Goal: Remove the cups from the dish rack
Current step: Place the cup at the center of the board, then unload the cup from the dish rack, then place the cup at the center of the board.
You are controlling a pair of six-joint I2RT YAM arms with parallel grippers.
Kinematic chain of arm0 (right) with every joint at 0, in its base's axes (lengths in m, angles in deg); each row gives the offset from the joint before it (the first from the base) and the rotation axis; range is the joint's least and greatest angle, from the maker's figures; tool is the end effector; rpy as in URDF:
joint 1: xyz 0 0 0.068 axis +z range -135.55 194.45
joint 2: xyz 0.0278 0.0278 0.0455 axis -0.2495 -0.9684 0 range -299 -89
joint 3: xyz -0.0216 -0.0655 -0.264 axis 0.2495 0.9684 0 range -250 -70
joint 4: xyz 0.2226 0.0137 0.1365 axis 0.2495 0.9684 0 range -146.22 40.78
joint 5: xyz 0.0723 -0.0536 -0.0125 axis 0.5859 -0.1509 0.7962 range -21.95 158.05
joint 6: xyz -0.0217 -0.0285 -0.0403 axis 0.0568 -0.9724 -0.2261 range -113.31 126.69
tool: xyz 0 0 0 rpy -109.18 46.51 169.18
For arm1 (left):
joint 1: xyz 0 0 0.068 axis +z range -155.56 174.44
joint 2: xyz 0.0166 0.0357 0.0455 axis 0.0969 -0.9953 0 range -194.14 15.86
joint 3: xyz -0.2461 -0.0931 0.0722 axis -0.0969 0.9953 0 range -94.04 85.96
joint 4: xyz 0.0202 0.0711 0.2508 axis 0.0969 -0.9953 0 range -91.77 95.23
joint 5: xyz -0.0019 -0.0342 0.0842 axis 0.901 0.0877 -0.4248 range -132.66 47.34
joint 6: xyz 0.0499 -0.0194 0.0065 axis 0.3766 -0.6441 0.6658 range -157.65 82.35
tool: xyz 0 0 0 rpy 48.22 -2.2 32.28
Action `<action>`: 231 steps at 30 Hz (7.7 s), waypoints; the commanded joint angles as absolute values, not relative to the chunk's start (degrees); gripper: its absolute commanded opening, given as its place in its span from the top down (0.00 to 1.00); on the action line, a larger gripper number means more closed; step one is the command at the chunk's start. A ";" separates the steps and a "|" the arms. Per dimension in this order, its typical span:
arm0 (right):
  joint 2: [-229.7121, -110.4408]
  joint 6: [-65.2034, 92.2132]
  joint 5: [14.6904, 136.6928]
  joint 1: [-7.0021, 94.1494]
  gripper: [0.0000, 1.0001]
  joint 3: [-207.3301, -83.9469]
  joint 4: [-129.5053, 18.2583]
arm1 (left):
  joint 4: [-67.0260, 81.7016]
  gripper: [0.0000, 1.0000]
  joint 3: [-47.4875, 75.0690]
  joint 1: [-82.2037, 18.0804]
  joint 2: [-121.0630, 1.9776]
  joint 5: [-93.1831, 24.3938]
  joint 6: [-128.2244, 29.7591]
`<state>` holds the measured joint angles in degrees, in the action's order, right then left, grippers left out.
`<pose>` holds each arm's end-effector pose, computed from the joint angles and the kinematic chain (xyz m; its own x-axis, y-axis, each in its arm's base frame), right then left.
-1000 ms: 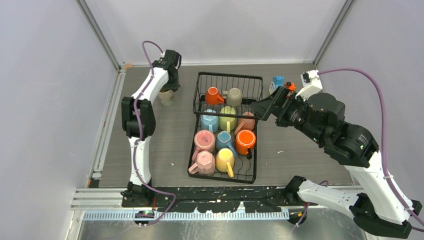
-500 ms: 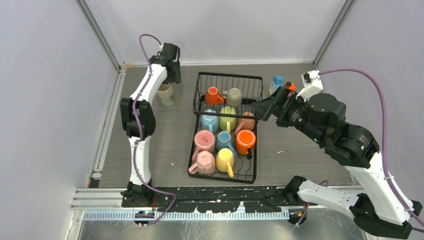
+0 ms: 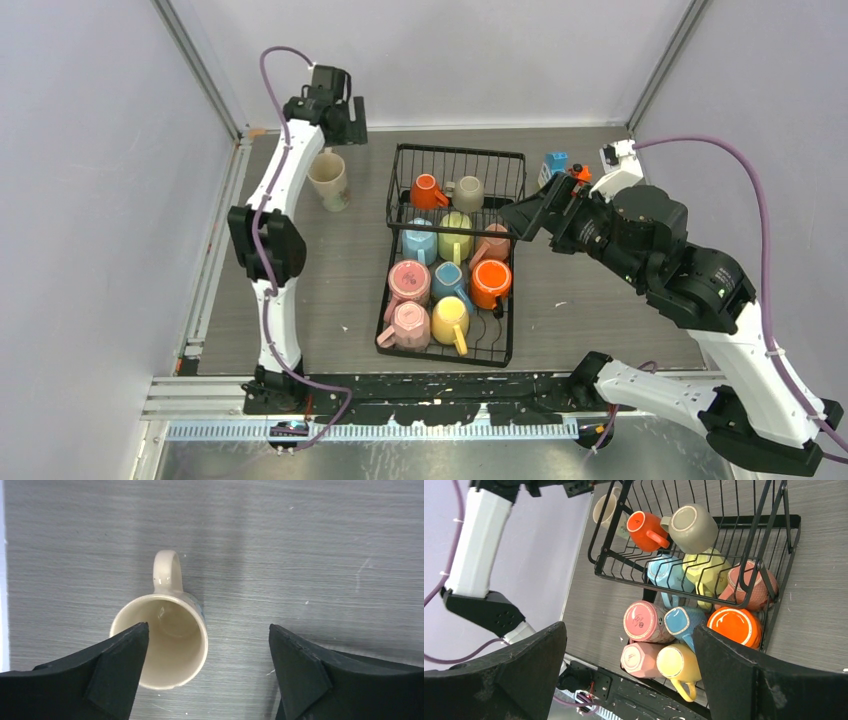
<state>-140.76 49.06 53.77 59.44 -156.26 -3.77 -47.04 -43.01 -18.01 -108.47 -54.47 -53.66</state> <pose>0.0965 0.0840 0.4756 -0.5110 0.4127 -0.7540 -0.2366 0.7758 0.5849 0.4719 -0.0967 0.3307 -0.7146 -0.1186 -0.6894 -0.1256 0.9913 -0.0404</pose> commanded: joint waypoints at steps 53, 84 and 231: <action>-154.37 58.49 32.85 93.97 0.05 -123.80 -12.96 | -51.59 0.00 5.78 -28.94 -36.11 -44.47 -66.46; -165.31 60.51 39.54 93.95 0.54 -116.05 -21.63 | -50.15 0.00 6.75 -28.95 -35.57 -46.20 -67.08; -161.84 56.27 91.81 59.24 0.60 -150.83 -51.53 | 45.75 1.00 28.38 -25.34 -44.44 -2.70 -140.06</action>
